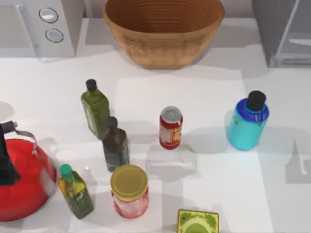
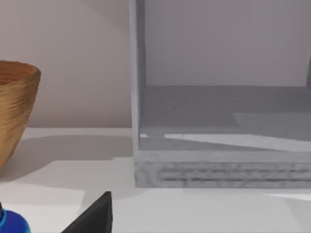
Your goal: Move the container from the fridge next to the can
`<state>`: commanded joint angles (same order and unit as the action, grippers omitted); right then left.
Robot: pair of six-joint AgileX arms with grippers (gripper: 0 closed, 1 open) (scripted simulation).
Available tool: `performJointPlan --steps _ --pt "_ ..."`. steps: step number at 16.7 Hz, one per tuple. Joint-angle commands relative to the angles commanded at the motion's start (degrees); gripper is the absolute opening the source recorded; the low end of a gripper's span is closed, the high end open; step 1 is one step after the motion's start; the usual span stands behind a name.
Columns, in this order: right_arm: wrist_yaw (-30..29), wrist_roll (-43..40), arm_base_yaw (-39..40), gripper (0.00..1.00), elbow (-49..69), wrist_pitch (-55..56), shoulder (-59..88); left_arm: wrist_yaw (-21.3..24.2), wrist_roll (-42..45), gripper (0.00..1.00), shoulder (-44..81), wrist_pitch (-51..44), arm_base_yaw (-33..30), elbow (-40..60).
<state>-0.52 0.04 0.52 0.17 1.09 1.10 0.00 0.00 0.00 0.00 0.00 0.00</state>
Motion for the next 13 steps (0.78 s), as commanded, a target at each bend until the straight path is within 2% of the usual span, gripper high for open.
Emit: performJointPlan --steps 8,13 --pt "0.4 0.0 -0.4 1.0 0.6 -1.7 -1.5 0.0 0.0 1.0 0.0 0.0 0.0 0.0" --pt "0.3 0.0 -0.5 1.0 7.6 -14.0 -10.0 0.0 0.0 1.0 0.0 0.0 0.0 0.0"
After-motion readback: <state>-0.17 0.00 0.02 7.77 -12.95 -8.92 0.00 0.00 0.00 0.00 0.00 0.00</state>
